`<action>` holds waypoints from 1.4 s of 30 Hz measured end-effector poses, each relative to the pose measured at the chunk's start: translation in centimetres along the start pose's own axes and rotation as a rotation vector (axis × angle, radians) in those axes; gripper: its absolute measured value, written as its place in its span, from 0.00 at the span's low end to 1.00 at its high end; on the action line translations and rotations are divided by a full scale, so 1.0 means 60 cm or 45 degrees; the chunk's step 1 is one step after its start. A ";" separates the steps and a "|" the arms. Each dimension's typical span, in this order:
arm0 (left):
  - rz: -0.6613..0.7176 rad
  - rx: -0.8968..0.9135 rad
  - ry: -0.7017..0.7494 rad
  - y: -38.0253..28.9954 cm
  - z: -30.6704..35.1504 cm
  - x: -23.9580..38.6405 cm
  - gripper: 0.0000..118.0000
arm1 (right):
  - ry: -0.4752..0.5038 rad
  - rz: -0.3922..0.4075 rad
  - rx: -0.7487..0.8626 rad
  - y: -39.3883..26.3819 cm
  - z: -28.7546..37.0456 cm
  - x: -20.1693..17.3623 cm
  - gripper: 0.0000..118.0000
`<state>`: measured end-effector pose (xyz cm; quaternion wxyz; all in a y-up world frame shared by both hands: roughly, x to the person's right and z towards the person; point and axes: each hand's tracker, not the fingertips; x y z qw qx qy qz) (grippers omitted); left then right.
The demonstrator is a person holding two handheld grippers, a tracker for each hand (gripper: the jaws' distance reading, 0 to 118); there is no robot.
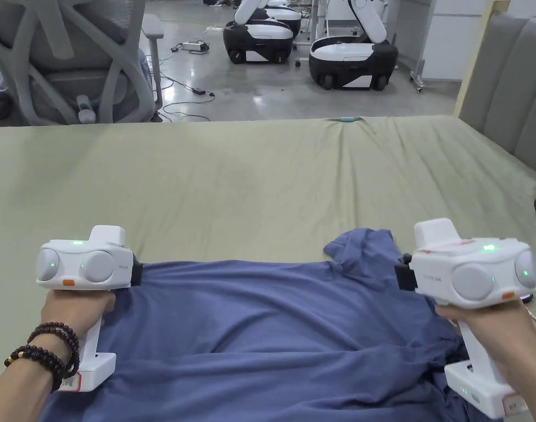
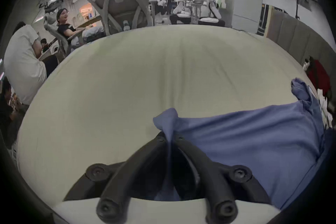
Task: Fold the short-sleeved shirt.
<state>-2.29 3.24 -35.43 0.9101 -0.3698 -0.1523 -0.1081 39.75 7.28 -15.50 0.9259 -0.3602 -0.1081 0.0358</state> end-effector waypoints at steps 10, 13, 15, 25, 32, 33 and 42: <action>0.023 0.025 -0.038 0.013 0.021 -0.010 0.01 | -0.015 -0.043 -0.379 0.042 -0.167 0.040 0.62; -0.028 0.032 -0.014 0.014 0.023 -0.003 0.01 | 0.074 -0.062 -0.386 0.033 -0.165 0.036 0.40; -0.034 0.036 -0.016 0.016 0.031 -0.001 0.01 | 0.103 -0.058 -0.358 0.041 -0.148 0.036 0.02; -0.062 0.189 -0.007 -0.003 0.188 -0.009 0.01 | 0.135 -0.117 -0.045 0.039 0.049 0.024 0.02; -0.042 0.231 -0.011 -0.134 0.326 -0.028 0.01 | 0.129 -0.080 0.090 -0.076 0.239 0.017 0.02; -0.034 0.221 -0.018 -0.160 0.337 -0.030 0.01 | 0.130 -0.081 0.089 -0.100 0.256 0.015 0.02; -0.053 0.022 -0.044 -0.303 0.309 -0.004 0.01 | 0.087 0.137 -0.242 -0.261 0.208 -0.032 0.02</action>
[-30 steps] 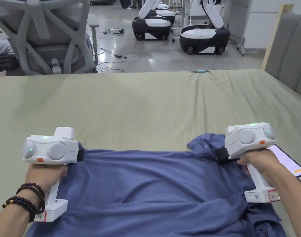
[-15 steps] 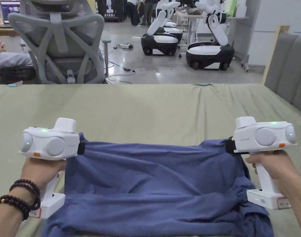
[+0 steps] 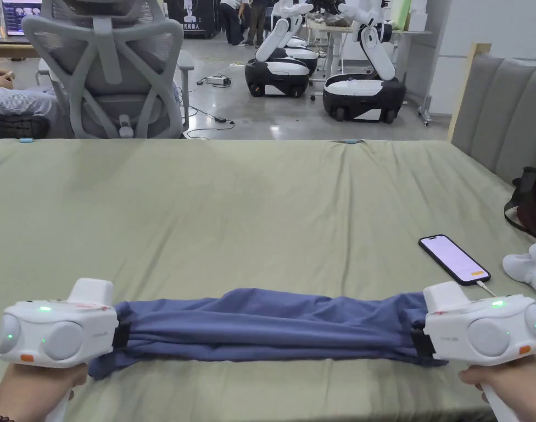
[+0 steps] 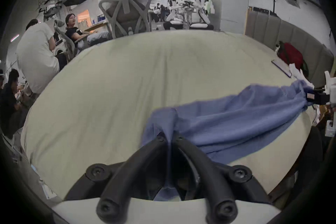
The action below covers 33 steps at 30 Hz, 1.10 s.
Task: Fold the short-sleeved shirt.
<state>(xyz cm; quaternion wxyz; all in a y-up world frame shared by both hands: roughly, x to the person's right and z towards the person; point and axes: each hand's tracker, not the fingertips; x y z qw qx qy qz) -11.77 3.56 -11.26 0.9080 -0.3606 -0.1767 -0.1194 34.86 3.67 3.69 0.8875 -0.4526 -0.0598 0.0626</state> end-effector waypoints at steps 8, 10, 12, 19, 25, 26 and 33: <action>0.014 -0.003 0.022 -0.014 -0.027 -0.002 0.18 | -0.013 -0.028 0.036 0.002 -0.008 -0.001 0.19; 0.016 0.001 0.056 -0.004 -0.014 -0.004 0.64 | -0.025 -0.016 0.103 -0.001 0.019 -0.010 0.72; 0.002 0.024 0.083 0.004 -0.001 -0.011 1.00 | -0.038 -0.011 0.133 0.001 0.048 -0.020 1.00; 0.059 0.196 0.062 0.044 0.070 -0.014 0.14 | -0.040 -0.076 0.383 0.047 0.121 -0.054 0.26; 0.109 0.177 -0.034 0.040 0.081 -0.026 0.00 | -0.031 -0.076 0.390 0.055 0.117 -0.067 0.00; 0.114 0.173 -0.036 0.037 0.088 -0.021 0.00 | -0.026 -0.081 0.392 0.055 0.117 -0.068 0.00; 0.327 0.112 -0.195 0.023 0.056 -0.056 0.00 | -0.015 -0.088 0.373 0.054 0.111 -0.071 0.00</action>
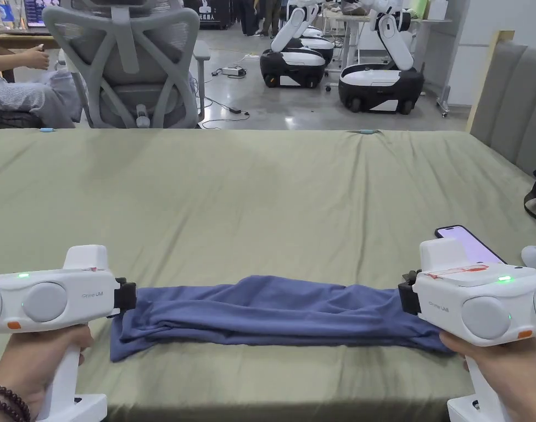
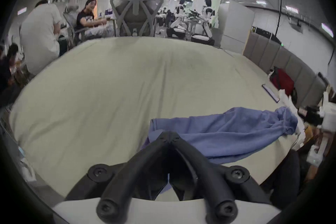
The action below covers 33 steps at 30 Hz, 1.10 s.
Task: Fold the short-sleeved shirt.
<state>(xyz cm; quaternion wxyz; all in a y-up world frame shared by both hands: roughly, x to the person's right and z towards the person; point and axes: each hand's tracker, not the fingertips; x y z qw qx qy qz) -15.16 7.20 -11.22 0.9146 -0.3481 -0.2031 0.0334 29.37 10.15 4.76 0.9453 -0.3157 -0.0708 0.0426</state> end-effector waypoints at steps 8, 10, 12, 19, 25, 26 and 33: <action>0.141 -0.141 -0.164 -0.006 -0.073 -0.031 0.68 | 0.022 0.021 -0.030 -0.005 -0.011 -0.004 0.00; 0.135 -0.167 -0.104 -0.009 -0.091 -0.019 0.65 | 0.027 0.015 -0.036 -0.005 -0.014 -0.006 0.00; 0.093 -0.220 -0.044 -0.014 -0.115 -0.010 0.60 | 0.028 0.016 -0.046 -0.007 -0.018 -0.008 0.00; 0.062 -0.172 -0.044 -0.010 -0.122 0.016 0.13 | 0.045 0.018 -0.063 -0.011 -0.023 -0.015 0.00; 0.119 -0.098 -0.065 0.001 -0.096 -0.020 0.12 | 0.045 0.026 -0.064 -0.009 -0.019 -0.016 0.00; 0.085 -0.077 -0.025 0.005 -0.090 -0.025 0.11 | 0.042 0.025 -0.063 -0.008 -0.017 -0.015 0.00; 0.032 0.008 0.412 0.035 -0.030 -0.128 0.11 | 0.030 0.011 -0.040 -0.001 -0.016 -0.011 0.00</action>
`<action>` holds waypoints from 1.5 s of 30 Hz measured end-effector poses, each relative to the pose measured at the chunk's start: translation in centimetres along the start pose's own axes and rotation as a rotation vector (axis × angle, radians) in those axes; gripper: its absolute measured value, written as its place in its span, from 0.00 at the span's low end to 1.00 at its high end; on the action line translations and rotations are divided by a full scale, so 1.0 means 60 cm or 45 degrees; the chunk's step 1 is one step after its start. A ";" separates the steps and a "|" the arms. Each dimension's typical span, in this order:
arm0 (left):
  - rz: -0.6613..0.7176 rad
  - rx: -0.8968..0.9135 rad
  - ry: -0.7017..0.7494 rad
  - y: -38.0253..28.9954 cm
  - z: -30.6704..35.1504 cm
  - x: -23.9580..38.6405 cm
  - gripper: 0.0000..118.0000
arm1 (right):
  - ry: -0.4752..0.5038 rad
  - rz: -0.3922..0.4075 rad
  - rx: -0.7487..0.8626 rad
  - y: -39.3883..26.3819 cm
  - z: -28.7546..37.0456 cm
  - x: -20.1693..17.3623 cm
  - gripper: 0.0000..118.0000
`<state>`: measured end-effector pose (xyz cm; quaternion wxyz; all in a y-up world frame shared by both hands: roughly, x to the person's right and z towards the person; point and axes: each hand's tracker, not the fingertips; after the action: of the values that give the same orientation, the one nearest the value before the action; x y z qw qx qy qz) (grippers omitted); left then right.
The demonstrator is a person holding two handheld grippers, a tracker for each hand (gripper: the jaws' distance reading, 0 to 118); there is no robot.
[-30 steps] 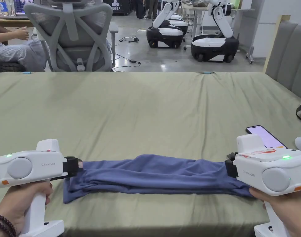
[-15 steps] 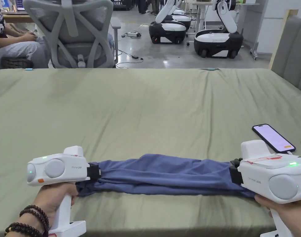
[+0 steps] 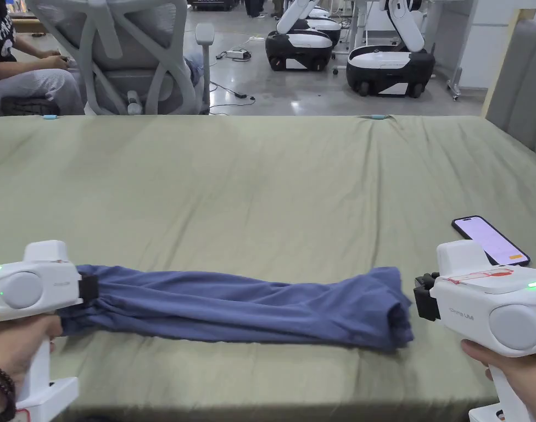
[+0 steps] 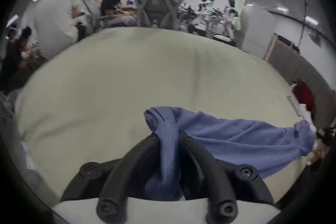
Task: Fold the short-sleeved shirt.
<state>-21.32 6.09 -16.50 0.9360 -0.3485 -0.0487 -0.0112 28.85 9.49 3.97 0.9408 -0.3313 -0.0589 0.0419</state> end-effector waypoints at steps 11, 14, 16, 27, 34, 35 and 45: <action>0.144 -0.017 -0.544 0.019 0.076 0.088 0.12 | 0.029 -0.018 0.016 0.004 -0.014 -0.009 0.00; 0.090 -0.063 -0.734 0.012 0.077 0.187 0.12 | 0.022 -0.016 0.010 0.001 -0.016 -0.008 0.00; 0.051 -0.100 -0.802 0.002 0.057 0.250 0.12 | 0.004 -0.019 0.002 -0.003 -0.021 -0.007 0.00; -0.002 -0.141 -0.869 -0.023 -0.018 0.326 0.78 | -0.005 -0.041 -0.024 -0.029 -0.009 0.013 0.00; 0.016 0.078 -0.826 0.020 0.070 0.223 0.92 | 0.010 -0.058 -0.035 -0.035 -0.018 0.011 0.00; 0.024 0.062 -0.830 0.019 0.070 0.205 0.79 | 0.016 -0.057 -0.034 -0.035 -0.018 0.009 0.00; 0.098 -0.175 -0.890 -0.050 -0.001 0.210 0.00 | 0.042 -0.010 -0.035 -0.027 -0.025 -0.011 0.00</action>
<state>-8.92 3.96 -13.37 0.8369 -0.3950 -0.3518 0.1406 28.49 7.21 3.78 0.9372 -0.3445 -0.0453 0.0319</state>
